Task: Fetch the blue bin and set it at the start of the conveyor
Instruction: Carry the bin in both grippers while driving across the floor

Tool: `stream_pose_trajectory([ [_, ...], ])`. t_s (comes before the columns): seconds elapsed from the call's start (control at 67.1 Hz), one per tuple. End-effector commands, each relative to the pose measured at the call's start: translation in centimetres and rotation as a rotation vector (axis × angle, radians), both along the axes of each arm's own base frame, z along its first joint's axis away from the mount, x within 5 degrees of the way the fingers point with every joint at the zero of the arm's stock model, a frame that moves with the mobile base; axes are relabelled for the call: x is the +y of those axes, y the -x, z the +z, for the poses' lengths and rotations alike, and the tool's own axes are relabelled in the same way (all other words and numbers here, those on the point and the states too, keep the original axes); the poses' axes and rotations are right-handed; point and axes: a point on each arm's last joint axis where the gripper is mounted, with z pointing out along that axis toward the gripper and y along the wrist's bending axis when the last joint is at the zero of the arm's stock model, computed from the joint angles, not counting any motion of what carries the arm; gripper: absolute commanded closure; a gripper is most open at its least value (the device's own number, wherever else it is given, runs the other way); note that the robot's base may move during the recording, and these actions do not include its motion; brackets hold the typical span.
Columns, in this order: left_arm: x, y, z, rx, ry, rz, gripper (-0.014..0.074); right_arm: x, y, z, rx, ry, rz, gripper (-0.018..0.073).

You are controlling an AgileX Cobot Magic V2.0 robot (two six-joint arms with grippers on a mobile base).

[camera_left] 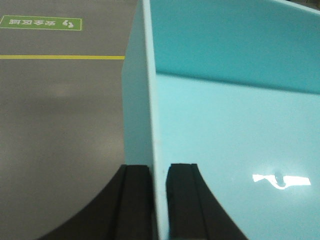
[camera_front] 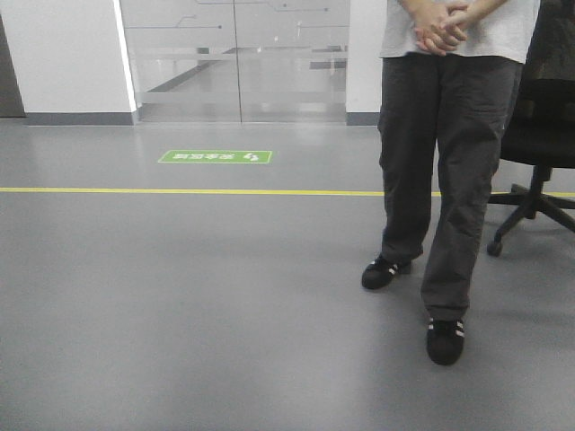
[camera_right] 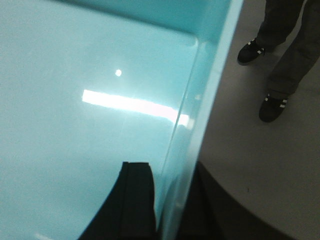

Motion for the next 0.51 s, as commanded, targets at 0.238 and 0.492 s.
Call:
stream_pose_trajectory([
  [0.238, -0.02, 0.55, 1.44, -0.095, 0.044, -0.008, 0.0708, -0.48, 0.07, 0.50, -0.041, 0.045, 0.003, 0.0712],
  [0.492, -0.02, 0.55, 1.44, -0.095, 0.044, -0.008, 0.0708, -0.44, -0.06, 0.66, -0.063, 0.039, 0.002, 0.0712],
])
